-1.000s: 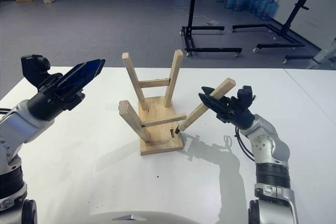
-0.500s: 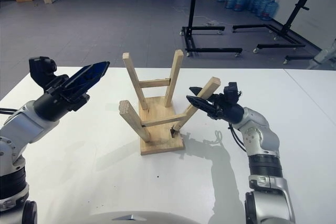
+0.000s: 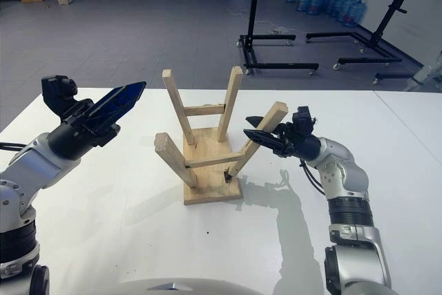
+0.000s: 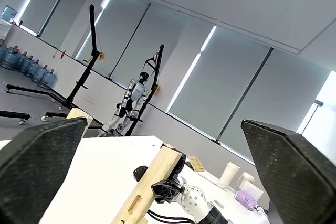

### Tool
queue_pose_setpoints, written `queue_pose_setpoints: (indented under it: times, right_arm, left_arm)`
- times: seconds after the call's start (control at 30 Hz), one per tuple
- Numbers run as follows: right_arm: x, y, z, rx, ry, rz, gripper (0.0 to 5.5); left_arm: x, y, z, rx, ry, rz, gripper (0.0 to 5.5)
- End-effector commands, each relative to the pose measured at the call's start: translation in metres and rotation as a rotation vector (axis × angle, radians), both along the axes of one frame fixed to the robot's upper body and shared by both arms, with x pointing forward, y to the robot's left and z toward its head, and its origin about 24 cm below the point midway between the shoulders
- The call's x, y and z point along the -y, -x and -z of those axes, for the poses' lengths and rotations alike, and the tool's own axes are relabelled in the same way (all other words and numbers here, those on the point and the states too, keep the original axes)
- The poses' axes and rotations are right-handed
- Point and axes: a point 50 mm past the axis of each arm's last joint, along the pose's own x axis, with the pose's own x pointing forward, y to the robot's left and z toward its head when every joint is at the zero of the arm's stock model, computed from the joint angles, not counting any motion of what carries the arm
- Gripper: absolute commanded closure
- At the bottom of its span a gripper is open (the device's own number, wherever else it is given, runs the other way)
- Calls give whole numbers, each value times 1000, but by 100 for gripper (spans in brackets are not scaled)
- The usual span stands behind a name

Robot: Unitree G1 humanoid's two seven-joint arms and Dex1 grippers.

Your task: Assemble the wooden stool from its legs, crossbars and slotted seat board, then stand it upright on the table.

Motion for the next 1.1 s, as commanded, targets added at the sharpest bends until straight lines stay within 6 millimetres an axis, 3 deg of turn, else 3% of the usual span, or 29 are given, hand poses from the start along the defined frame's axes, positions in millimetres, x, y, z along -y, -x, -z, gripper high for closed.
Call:
queue_pose_setpoints:
  times: [0.03, 0.33, 1.1]
  right_arm:
    - [-2, -2, 2, -14, 39, -26, 345]
    - [-16, 14, 18, -69, 40, -94, 345]
    - [-15, -1, 6, -41, 47, -42, 345]
  left_arm:
    - [2, 1, 2, -4, -7, -2, 10]
    - [3, 0, 1, -1, 5, -5, 10]
    - [2, -2, 2, 9, 10, -22, 10]
